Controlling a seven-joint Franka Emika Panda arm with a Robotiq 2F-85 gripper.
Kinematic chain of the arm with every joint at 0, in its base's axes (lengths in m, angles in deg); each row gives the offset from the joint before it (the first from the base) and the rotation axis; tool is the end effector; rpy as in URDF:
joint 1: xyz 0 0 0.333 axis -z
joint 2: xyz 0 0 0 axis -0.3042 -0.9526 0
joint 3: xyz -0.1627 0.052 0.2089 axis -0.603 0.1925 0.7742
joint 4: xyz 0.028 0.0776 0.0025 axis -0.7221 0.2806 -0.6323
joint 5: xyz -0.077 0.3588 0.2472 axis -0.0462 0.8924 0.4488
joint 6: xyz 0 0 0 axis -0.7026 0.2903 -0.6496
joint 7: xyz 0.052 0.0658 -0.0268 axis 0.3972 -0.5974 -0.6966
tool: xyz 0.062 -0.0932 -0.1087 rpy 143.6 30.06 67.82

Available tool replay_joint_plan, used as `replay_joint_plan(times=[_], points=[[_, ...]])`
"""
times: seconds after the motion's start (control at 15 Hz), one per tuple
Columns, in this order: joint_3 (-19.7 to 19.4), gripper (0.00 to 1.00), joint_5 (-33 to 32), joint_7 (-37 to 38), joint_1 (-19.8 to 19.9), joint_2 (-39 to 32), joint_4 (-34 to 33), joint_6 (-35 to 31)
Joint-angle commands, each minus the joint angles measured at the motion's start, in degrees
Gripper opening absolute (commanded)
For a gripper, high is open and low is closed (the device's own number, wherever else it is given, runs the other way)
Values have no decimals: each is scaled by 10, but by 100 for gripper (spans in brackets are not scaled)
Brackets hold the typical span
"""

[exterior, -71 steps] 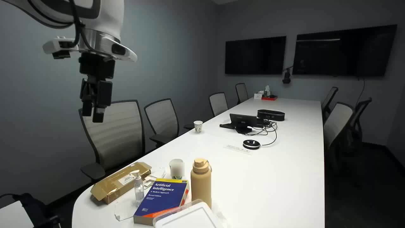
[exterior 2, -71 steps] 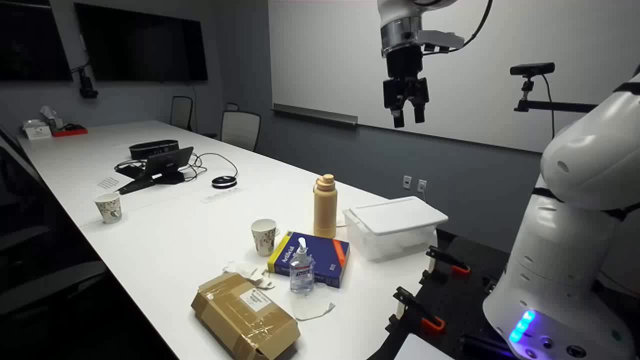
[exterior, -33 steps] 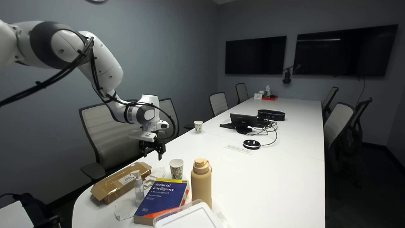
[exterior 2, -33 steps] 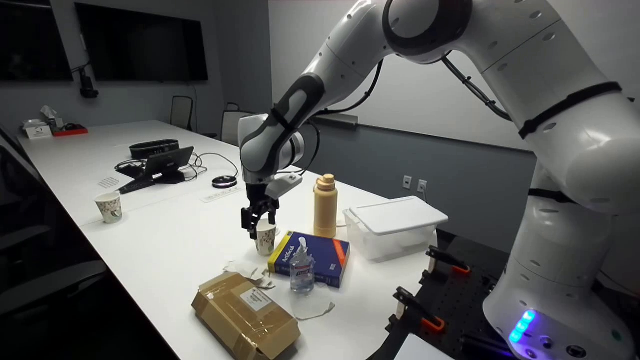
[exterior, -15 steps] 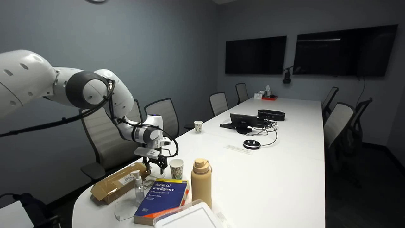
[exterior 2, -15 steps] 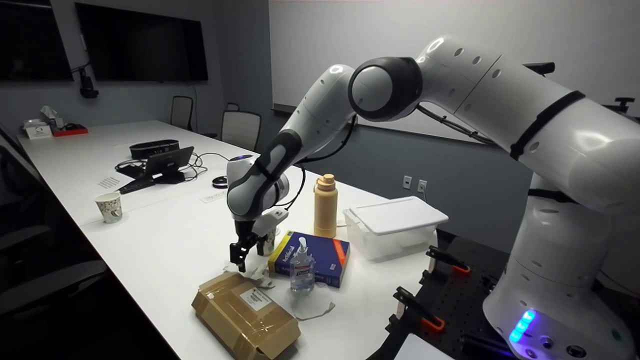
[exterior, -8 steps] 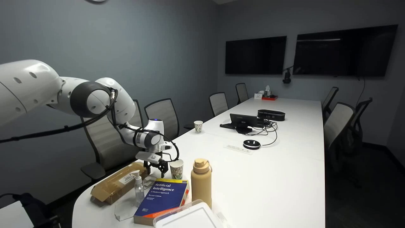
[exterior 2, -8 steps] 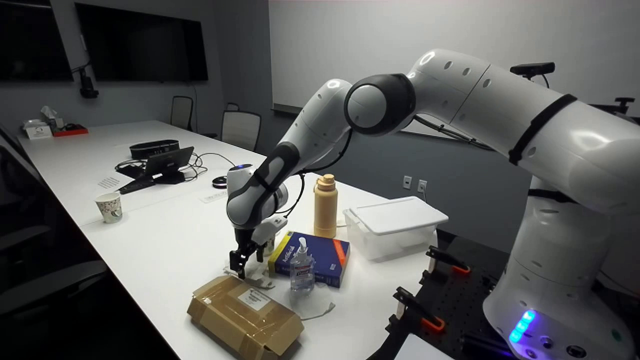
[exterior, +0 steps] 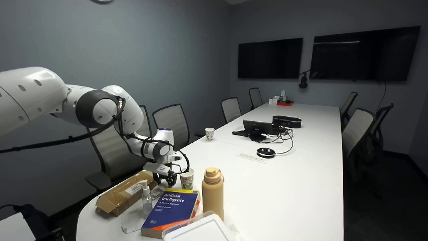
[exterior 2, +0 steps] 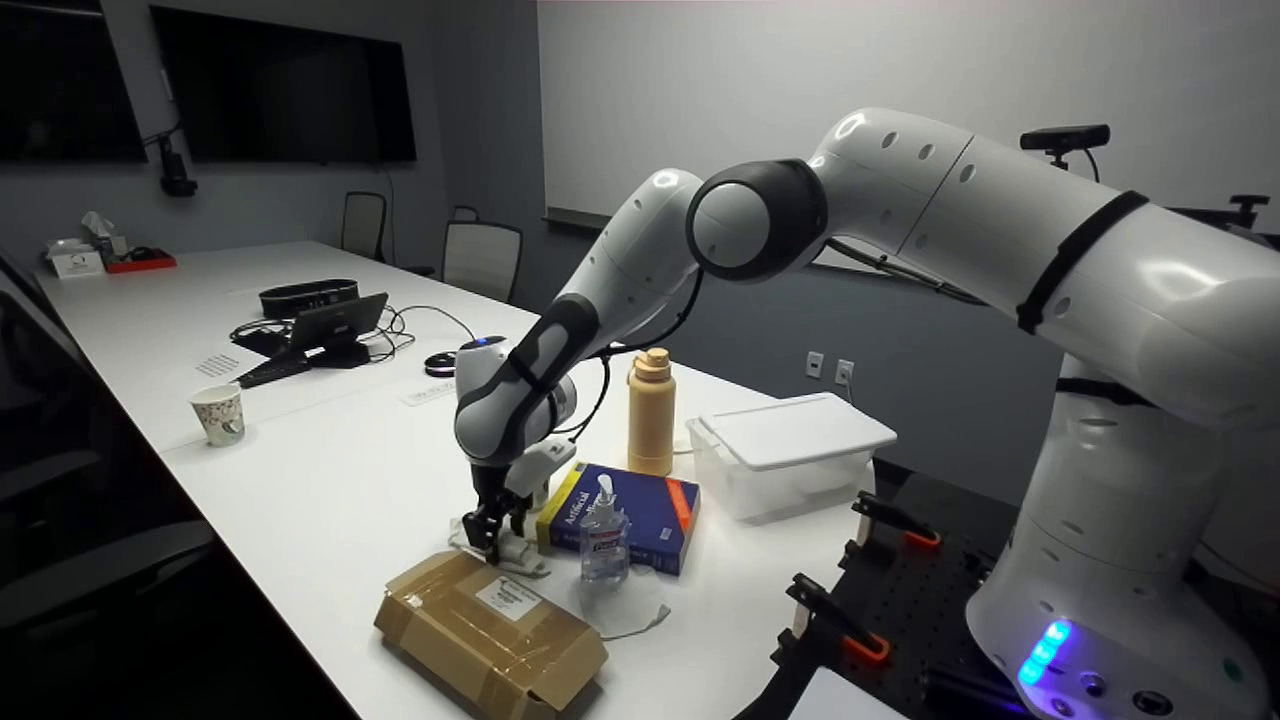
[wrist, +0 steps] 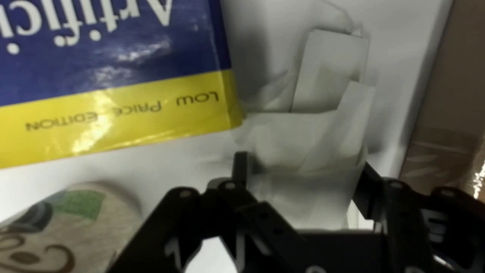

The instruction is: Use the paper towel to wipe the brown bottle

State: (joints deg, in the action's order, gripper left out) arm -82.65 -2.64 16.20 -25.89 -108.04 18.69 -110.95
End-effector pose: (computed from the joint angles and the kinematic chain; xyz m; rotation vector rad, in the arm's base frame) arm 0.6667 0.1474 -0.1098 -3.0819 -0.4418 0.0824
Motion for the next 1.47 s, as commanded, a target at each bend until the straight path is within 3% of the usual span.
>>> replay_joint_plan(times=[0.0, 0.27, 0.33, 0.8, 1.13, 1.4], points=[[-4, 34, 1, -1, -4, -4, -13, 16], [-4, 4, 2, -1, -2, 1, -13, 19], [3, 1, 6, -9, 3, 4, -12, 28], [51, 1, 22, -78, 28, 66, 4, 155], [17, 1, 8, -50, 25, 184, 43, 226], [-29, 1, -2, -12, 37, 284, 98, 226]])
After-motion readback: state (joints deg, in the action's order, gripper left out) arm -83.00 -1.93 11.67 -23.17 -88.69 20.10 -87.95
